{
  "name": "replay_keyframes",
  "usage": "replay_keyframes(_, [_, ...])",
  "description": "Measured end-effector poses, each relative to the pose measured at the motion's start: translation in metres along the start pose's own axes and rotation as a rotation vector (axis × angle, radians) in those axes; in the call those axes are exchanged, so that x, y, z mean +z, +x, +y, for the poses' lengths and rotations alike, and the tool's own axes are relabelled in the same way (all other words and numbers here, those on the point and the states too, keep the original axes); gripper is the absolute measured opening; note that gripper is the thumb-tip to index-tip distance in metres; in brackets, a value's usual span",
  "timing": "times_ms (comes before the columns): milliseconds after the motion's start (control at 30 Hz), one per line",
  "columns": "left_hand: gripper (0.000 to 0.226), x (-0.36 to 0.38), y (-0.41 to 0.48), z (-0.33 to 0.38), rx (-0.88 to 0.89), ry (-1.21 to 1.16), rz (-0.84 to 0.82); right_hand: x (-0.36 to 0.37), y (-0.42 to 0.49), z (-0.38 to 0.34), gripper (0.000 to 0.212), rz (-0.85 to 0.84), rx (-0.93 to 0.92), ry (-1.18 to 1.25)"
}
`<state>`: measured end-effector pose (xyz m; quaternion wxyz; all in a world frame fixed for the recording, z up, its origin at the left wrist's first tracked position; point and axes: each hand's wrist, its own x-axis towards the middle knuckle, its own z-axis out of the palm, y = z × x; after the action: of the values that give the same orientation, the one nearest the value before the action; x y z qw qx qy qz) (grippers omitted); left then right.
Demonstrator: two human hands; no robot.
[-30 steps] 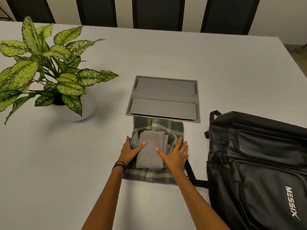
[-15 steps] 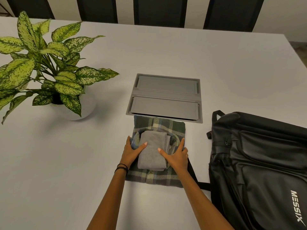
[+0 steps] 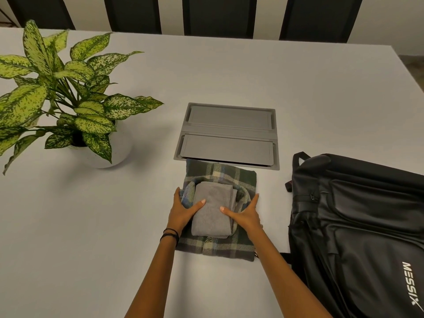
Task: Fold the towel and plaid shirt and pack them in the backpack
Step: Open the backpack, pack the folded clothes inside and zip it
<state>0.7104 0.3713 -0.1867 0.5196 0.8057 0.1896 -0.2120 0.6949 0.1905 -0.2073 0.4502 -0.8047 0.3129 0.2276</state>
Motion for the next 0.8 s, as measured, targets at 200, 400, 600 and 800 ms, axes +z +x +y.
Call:
replay_keyframes(200, [0.101, 0.005, -0.007, 0.005, 0.044, -0.034, 0.051, 0.003, -0.005, -0.001, 0.132, 0.025, 0.072, 0.210])
replay_keyframes(400, [0.098, 0.010, -0.016, 0.002, 0.081, -0.023, 0.061, -0.004, -0.010, 0.008, 0.119, -0.006, 0.058, 0.340])
replay_keyframes(600, [0.099, 0.017, -0.032, 0.009, 0.107, 0.005, 0.096, -0.008, -0.022, 0.017, 0.101, -0.025, 0.097, 0.421])
replay_keyframes(800, [0.081, 0.037, -0.060, -0.006, -0.025, 0.006, 0.138, -0.021, -0.037, 0.010, 0.083, 0.053, -0.067, 0.093])
